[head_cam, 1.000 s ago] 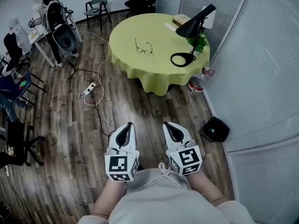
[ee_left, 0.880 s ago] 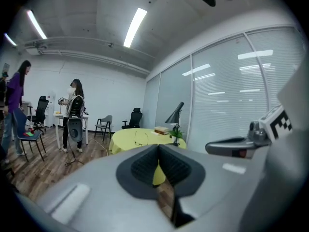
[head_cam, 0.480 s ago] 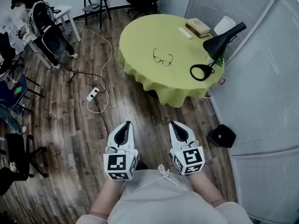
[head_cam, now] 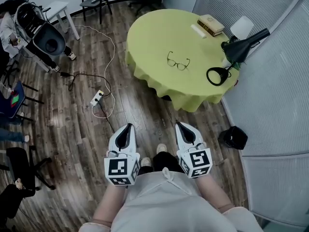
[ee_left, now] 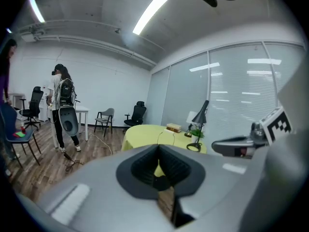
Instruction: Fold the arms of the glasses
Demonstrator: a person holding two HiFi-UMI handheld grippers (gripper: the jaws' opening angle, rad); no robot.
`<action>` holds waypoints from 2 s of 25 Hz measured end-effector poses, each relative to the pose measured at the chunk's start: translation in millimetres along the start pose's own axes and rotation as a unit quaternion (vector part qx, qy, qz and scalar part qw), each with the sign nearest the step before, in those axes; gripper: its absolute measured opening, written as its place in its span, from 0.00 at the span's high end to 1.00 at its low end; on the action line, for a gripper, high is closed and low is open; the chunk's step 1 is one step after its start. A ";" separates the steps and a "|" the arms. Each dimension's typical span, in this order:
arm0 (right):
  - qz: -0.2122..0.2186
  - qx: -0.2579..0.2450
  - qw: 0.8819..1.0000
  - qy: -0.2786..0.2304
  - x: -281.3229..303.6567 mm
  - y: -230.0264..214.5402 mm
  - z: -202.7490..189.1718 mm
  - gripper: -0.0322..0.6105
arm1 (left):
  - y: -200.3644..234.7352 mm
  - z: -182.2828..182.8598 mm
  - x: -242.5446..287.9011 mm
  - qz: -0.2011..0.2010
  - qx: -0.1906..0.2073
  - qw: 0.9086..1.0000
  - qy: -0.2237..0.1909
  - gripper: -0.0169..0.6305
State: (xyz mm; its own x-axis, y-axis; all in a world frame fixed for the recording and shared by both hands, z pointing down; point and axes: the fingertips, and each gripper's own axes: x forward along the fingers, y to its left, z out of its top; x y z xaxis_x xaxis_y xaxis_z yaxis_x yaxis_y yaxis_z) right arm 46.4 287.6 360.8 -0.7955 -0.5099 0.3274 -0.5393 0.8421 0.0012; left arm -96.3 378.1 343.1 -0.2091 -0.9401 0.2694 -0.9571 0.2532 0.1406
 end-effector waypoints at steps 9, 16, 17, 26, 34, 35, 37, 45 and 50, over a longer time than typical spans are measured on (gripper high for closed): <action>-0.002 0.008 1.000 -0.009 87.1 -58.6 20.5 0.95 | 14.5 27.0 99.7 -0.008 0.016 1.000 -0.005 0.96; -0.011 0.020 1.000 -0.018 169.4 -152.2 51.6 0.95 | 5.2 65.5 229.5 -0.023 0.028 0.999 -0.005 0.96; -0.013 0.022 1.000 -0.017 180.0 -166.9 54.9 0.95 | 1.5 70.5 249.1 -0.027 0.029 0.999 -0.005 0.96; -0.041 0.034 0.999 -0.006 247.0 -276.7 67.6 0.95 | -36.0 93.5 388.5 -0.069 0.038 0.997 0.008 0.96; -0.098 0.066 0.992 0.038 280.9 -339.0 44.6 0.95 | -57.1 82.2 474.6 -0.134 0.057 0.988 0.045 0.96; -0.107 0.070 0.991 0.043 284.9 -344.0 42.0 0.95 | -56.8 81.4 484.1 -0.143 0.060 0.987 0.049 0.96; -0.129 0.078 0.987 0.055 291.3 -352.1 38.3 0.95 | -54.9 80.8 501.6 -0.163 0.064 0.983 0.058 0.96; -0.199 0.131 0.963 0.129 314.8 -371.9 -7.1 0.95 | -40.2 73.1 559.3 -0.242 0.088 0.961 0.104 0.96; -0.192 0.149 0.952 0.185 335.4 -373.7 -54.8 0.95 | -32.5 37.2 583.0 -0.266 0.090 0.950 0.134 0.96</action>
State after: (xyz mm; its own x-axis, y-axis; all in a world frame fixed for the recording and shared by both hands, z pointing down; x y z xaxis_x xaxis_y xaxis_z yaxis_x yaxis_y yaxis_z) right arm -3.7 -188.4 522.0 -0.4020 -0.6267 0.6676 -0.8692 0.4904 -0.0631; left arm -194.5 -186.6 460.1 0.3487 -0.8262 0.4426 -0.9372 -0.3069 0.1655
